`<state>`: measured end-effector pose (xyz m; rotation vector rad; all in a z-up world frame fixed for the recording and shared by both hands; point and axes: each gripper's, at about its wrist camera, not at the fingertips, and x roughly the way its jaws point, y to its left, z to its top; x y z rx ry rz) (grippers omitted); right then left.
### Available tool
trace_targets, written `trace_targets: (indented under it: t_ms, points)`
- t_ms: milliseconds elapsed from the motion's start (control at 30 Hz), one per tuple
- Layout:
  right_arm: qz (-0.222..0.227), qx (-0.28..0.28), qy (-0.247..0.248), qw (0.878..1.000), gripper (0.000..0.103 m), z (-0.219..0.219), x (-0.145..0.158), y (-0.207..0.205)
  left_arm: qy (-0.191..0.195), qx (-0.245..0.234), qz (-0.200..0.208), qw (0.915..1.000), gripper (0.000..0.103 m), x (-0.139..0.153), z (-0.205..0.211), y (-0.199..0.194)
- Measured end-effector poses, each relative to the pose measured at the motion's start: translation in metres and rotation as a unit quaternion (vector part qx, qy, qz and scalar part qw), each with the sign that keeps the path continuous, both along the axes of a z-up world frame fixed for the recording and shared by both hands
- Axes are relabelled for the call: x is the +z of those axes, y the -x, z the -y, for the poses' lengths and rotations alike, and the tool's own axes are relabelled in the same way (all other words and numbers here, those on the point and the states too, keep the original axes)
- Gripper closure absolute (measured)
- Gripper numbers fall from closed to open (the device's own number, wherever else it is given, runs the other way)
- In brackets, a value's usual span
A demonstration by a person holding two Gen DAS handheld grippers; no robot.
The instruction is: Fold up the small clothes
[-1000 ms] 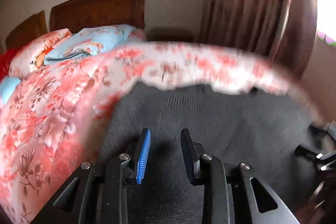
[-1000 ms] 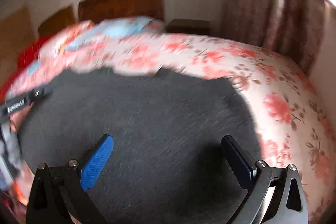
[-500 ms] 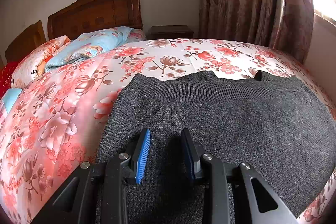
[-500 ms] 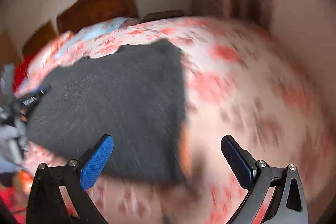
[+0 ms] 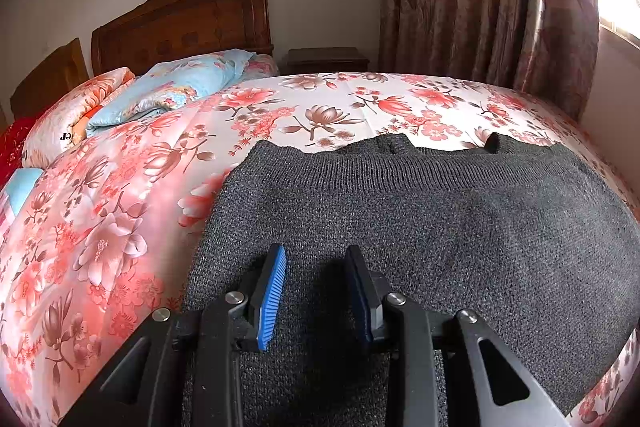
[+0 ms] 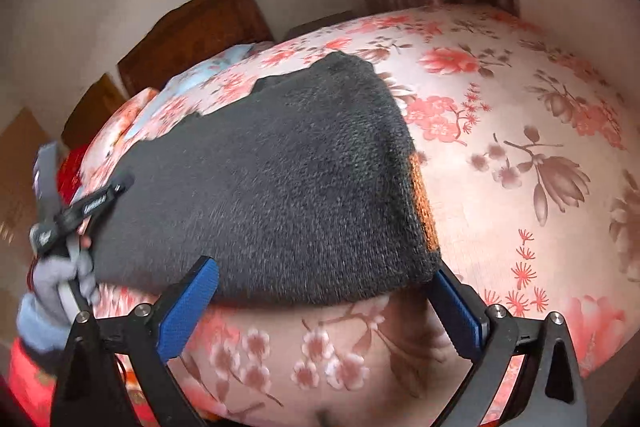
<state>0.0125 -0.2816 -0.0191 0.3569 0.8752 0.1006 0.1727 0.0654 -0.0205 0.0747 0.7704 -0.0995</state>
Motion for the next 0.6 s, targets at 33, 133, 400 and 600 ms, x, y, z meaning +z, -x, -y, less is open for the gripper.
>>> trace_targets:
  t_ms: [33,133,400,600]
  points:
    - [-0.018,0.006,0.003,1.0,0.0,0.0,0.002,0.0,0.001,0.0,0.0,1.0,0.072,0.0,0.0,0.0]
    - [-0.045,0.023,-0.012,0.999,0.0,0.002,0.004,0.006,0.005,0.0,-0.001,1.0,0.071,0.0,-0.001,-0.001]
    - [-0.023,0.025,-0.011,0.999,0.0,-0.013,0.001,0.009,-0.003,0.0,-0.001,1.0,0.07,-0.001,0.002,-0.001]
    - [0.024,0.014,-0.052,0.998,0.0,-0.023,0.0,-0.021,-0.001,-0.002,-0.001,1.0,0.07,-0.002,0.002,-0.001]
